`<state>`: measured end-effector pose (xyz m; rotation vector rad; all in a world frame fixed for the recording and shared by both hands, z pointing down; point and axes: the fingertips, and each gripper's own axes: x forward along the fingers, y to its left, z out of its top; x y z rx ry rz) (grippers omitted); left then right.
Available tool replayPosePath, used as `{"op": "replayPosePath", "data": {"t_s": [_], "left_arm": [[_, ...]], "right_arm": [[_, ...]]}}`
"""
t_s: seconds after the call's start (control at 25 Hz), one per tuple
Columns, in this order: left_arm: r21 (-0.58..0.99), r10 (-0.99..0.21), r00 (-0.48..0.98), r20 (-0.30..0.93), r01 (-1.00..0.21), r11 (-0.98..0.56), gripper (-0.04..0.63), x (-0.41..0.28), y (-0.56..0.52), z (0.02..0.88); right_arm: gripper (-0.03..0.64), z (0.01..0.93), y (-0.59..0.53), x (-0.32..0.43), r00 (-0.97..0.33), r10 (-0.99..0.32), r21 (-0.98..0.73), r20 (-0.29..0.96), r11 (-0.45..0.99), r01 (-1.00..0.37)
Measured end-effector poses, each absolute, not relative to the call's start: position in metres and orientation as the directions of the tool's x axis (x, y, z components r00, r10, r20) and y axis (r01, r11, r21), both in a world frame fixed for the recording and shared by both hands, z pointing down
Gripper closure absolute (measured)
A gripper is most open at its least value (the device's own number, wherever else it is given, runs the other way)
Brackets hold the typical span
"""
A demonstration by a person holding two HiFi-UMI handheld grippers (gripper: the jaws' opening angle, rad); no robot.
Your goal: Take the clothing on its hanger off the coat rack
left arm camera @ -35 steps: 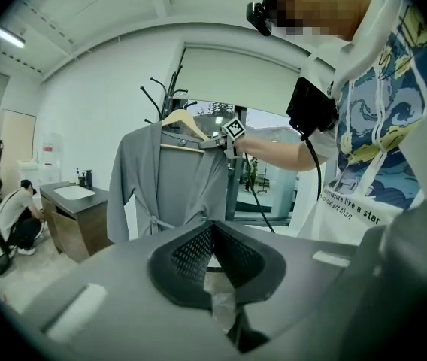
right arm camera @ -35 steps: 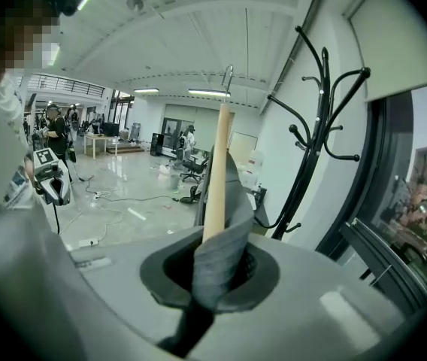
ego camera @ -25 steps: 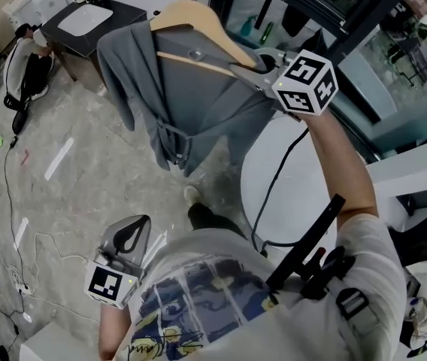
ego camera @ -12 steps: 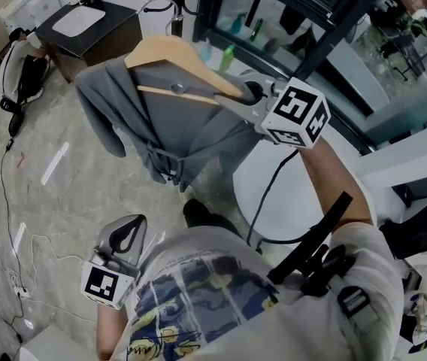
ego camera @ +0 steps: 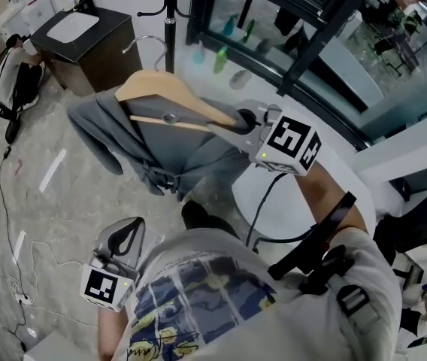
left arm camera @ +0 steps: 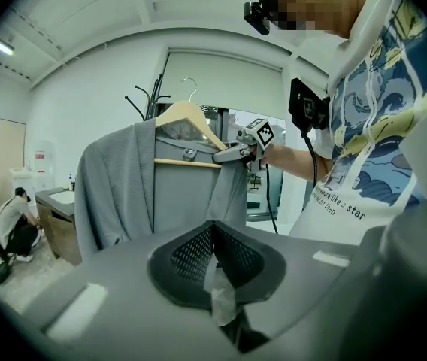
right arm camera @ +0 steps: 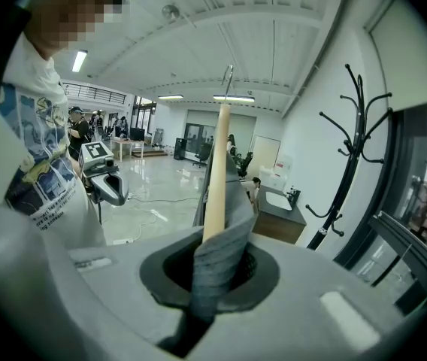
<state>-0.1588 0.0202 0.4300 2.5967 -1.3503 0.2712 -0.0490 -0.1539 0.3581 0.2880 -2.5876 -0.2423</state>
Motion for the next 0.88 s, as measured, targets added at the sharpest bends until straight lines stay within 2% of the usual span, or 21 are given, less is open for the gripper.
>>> {"op": "replayPosePath", "data": {"t_s": [0.88], "left_arm": [[0.093, -0.767, 0.587, 0.26, -0.806, -0.585, 0.592, -0.152, 0.028, 0.434]], "right_arm": [[0.609, 0.377, -0.109, -0.057, -0.851, -0.208, 0.192, 0.482, 0.973, -0.129]]}}
